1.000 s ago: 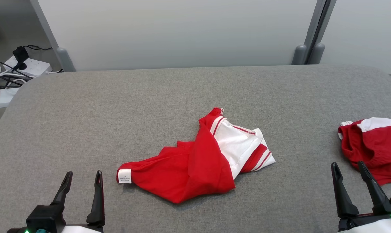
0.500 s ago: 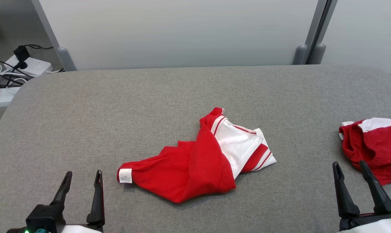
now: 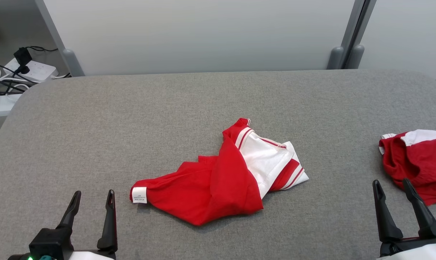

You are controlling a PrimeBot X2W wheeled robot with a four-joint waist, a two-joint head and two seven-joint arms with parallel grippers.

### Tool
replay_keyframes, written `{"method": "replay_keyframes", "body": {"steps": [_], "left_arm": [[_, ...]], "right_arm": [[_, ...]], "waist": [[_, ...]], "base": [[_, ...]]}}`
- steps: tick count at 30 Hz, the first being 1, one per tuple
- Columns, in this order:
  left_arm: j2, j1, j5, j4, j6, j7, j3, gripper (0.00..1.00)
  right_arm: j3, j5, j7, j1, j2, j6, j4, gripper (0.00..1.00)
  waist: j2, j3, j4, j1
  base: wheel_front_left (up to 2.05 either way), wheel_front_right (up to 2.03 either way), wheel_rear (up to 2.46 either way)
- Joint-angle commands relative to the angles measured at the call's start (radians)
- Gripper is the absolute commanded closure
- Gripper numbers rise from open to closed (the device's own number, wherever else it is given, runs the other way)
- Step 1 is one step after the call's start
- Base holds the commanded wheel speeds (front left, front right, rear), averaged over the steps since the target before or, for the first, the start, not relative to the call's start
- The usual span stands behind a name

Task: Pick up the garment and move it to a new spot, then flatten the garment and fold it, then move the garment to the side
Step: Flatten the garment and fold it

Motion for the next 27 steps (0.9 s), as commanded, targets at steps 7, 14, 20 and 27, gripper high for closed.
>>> {"method": "replay_keyframes", "body": {"steps": [7, 14, 20, 27], "left_arm": [[0.027, -0.046, 0.002, -0.027, 0.011, -0.009, 0.035, 0.00], [0.020, -0.054, -0.015, -0.003, -0.010, -0.005, 0.026, 0.00], [0.004, -0.124, -0.055, 0.102, -0.099, 0.013, 0.001, 0.00], [-0.037, -0.265, -0.097, 0.336, -0.234, 0.014, -0.027, 0.00]], "right_arm": [[0.018, -0.007, 0.004, -0.019, -0.015, 0.001, -0.035, 0.00], [0.020, -0.003, 0.007, -0.032, -0.016, 0.001, -0.032, 0.00], [0.077, 0.023, 0.021, -0.116, -0.051, 0.001, 0.002, 0.00], [0.162, 0.057, 0.023, -0.260, -0.128, 0.001, 0.093, 0.00]], "waist": [[-0.0001, 0.002, 0.001, 0.0000], [-0.0001, 0.018, 0.003, 0.0000], [-0.0001, 0.074, 0.011, 0.0000], [-0.0001, 0.134, 0.022, 0.0000]], "base": [[0.00, 0.00, 0.00], [0.00, 0.00, 0.00], [0.00, 0.00, 0.00], [0.00, 0.00, 0.00]]}}
